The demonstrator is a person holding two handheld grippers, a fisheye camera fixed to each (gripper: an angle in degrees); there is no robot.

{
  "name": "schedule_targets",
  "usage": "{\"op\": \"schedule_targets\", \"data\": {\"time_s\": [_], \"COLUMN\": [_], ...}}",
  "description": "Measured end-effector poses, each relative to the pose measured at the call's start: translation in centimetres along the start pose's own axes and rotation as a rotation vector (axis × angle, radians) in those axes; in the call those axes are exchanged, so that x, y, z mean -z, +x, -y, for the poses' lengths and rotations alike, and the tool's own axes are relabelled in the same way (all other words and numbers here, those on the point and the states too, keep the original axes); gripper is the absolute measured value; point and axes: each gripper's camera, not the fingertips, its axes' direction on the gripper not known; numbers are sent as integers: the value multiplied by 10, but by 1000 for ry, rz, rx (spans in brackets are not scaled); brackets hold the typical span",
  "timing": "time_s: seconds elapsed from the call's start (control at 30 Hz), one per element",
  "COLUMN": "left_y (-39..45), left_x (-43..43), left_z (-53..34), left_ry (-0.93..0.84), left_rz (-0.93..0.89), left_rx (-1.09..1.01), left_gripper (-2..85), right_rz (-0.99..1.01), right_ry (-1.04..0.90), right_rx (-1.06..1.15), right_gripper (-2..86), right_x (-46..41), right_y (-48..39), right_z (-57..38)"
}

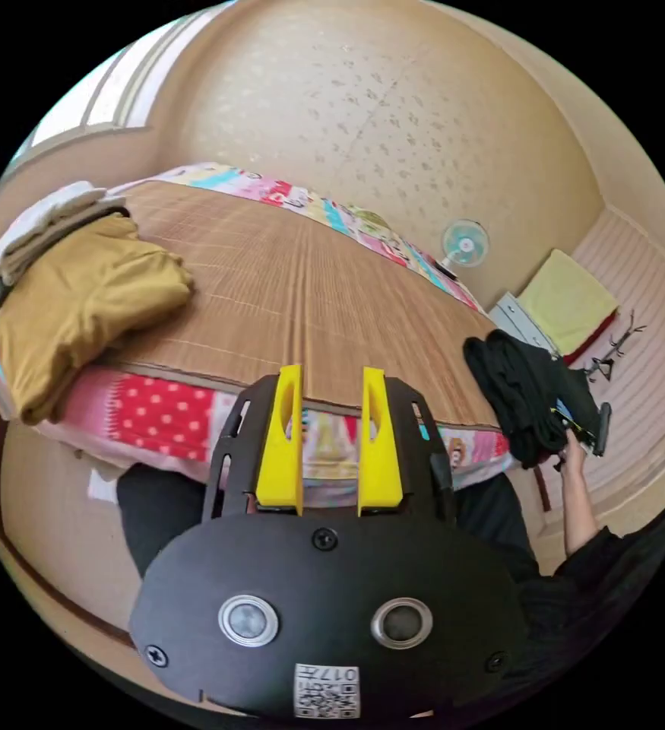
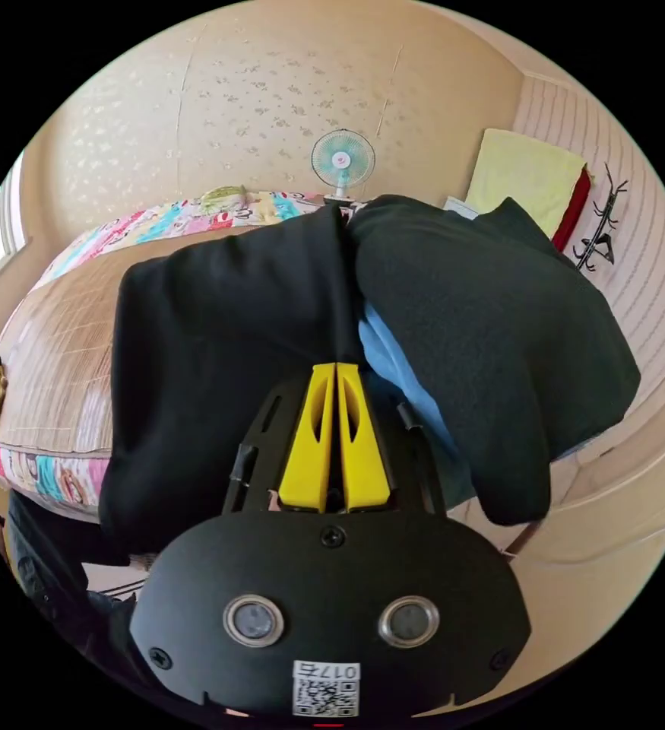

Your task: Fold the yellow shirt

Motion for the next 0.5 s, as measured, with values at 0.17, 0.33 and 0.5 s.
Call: {"op": "schedule_targets", "data": {"time_s": [0.17,0.33,0.5], "left_y": [-62,-118,-103], "left_x": [44,-13,-9], "left_z": [37,71,76], "left_ry": [78,-122,-70], "left_rz": [240,251,285], "left_rx": [72,221,304], "left_gripper": [130,104,55], "right_rz": [303,451,455], "right_ry": [368,291,248], "right_rx": [-267,-347,-340], "right_gripper": [3,3,4], "right_x": [64,63,50], "right_y": [39,52,48], "right_z": [-48,-54,-55]}}
